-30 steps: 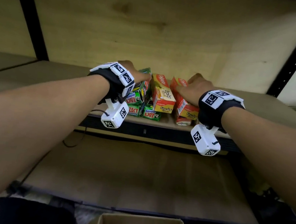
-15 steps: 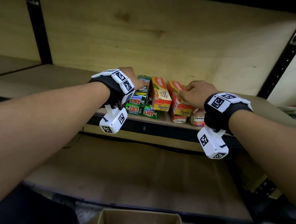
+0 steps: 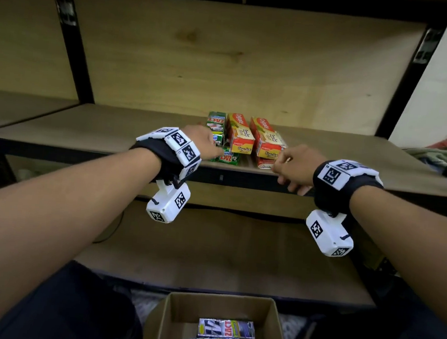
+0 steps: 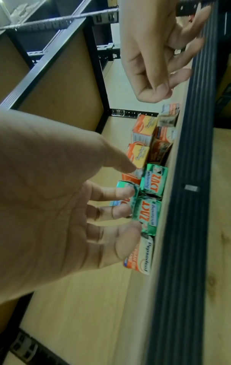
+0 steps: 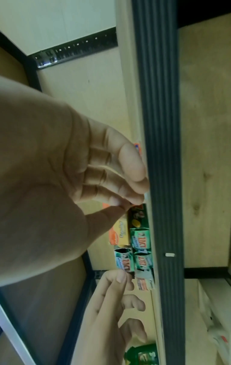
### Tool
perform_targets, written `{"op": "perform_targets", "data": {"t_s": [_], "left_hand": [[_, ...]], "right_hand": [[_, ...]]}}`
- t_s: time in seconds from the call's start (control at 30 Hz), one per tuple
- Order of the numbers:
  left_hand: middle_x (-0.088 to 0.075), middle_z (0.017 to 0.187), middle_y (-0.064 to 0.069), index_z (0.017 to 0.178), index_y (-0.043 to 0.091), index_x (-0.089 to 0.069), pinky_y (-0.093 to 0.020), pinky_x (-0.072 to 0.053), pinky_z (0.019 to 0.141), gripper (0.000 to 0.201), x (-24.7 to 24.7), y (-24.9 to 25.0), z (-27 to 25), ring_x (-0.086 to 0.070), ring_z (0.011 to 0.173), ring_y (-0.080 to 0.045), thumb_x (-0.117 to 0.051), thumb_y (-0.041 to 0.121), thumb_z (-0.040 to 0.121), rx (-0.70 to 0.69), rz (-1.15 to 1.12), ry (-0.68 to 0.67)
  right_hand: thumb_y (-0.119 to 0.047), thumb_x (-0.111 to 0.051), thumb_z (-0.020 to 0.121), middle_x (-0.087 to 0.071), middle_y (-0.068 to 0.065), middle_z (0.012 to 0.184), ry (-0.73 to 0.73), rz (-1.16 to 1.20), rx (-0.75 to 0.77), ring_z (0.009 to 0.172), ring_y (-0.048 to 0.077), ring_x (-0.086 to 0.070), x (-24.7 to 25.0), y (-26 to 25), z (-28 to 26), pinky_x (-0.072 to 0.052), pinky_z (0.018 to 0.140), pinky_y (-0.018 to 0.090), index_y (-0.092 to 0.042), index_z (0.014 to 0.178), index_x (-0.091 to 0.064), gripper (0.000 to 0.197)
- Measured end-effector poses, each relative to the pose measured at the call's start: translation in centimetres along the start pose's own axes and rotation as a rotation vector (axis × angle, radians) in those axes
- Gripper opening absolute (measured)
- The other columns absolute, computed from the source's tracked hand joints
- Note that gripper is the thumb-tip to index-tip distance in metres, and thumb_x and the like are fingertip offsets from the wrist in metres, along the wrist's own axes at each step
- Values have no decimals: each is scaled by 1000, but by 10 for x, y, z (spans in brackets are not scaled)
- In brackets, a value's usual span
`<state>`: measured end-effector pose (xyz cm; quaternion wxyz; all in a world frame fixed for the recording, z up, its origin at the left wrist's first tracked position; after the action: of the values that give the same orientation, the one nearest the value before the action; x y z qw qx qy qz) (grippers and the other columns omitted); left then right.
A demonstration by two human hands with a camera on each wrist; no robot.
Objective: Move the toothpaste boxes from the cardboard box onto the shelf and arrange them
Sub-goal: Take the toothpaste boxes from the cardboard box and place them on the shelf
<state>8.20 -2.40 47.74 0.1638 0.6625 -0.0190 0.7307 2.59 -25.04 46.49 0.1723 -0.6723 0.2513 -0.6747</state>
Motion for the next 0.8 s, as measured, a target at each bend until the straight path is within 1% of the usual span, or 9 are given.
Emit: {"op": "perform_targets", "data": {"t_s": [0.13, 0.2, 0.27, 0.33, 0.4, 0.47, 0.63, 0.73, 0.8], "left_hand": [[-56, 83, -2, 94, 17, -58, -26, -44, 61, 37, -23, 2, -19, -58, 77, -24, -57, 54, 91, 9, -75, -210], [-66, 95, -2, 104, 13, -64, -30, -53, 70, 43, -41, -1, -24, -68, 90, -25, -58, 53, 91, 22, -134, -324], [-69, 103, -1, 107, 14, -64, -36, -58, 73, 41, -66, -5, -27, -71, 92, -26, -63, 51, 89, 57, -236, -434], [-70, 105, 0, 108, 14, -64, -33, -59, 63, 39, -94, -8, -31, -72, 90, -27, -64, 48, 89, 68, -263, -536], [-71, 108, 0, 110, 14, -64, -23, -52, 52, 38, -123, -10, -35, -72, 92, -29, -63, 47, 90, 77, -237, -625], [-72, 109, -2, 112, 13, -65, -20, -47, 48, 39, -150, -13, -38, -72, 93, -31, -64, 46, 90, 99, -237, -696], [-71, 115, -6, 121, 8, -63, -17, -46, 45, 42, -223, -23, -48, -66, 81, -25, -60, 41, 95, 133, -230, -817], [-67, 121, -7, 124, 6, -62, -18, -45, 51, 42, -265, -29, -60, -62, 80, -21, -57, 37, 97, 137, -205, -861], [-65, 120, -12, 123, 5, -63, -21, -46, 56, 43, -293, -37, -67, -66, 94, -29, -56, 39, 97, 138, -191, -897]], "right_hand": [[-26, -58, 95, -75, 5, 86, -93, -10, 0, 71, 22, -72, -27, 18, -11, -62, 66, 40, -17, 93, -67, 13], [-26, -55, 96, -75, 5, 86, -143, -26, -11, 75, 23, -73, -44, 27, -13, -62, 65, 39, -18, 93, -68, 15], [-26, -55, 95, -75, 3, 84, -188, -38, -31, 75, 22, -73, -63, 38, -13, -63, 63, 38, -20, 92, -69, 15], [-25, -56, 94, -76, 2, 81, -224, -47, -45, 74, 23, -74, -83, 50, -11, -63, 63, 40, -20, 90, -70, 16], [-24, -55, 93, -76, 1, 80, -267, -56, -57, 76, 25, -74, -105, 63, -9, -63, 63, 41, -20, 88, -71, 17], [-25, -54, 93, -75, 1, 82, -323, -80, -68, 78, 25, -74, -127, 76, -7, -63, 62, 39, -20, 89, -70, 17], [-23, -54, 93, -72, -1, 77, -436, -262, -36, 67, 21, -73, -185, 107, -4, -49, 41, 20, -21, 88, -70, 17], [-24, -52, 94, -71, -1, 91, -525, -350, -34, 83, 22, -69, -222, 131, -4, -49, 54, 21, -23, 94, -70, 18], [-26, -53, 95, -69, -5, 98, -557, -373, -32, 89, 18, -66, -244, 147, -2, -48, 65, 20, -24, 99, -72, 20]]}}
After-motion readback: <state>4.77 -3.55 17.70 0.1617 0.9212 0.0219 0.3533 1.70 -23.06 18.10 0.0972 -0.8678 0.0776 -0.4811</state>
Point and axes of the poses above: each hand's wrist, its own z-axis towards the middle knuckle, its own x-axis out of the back of the hand, y = z × x, the point moved 1 cm from there along z, towards the middle knuckle
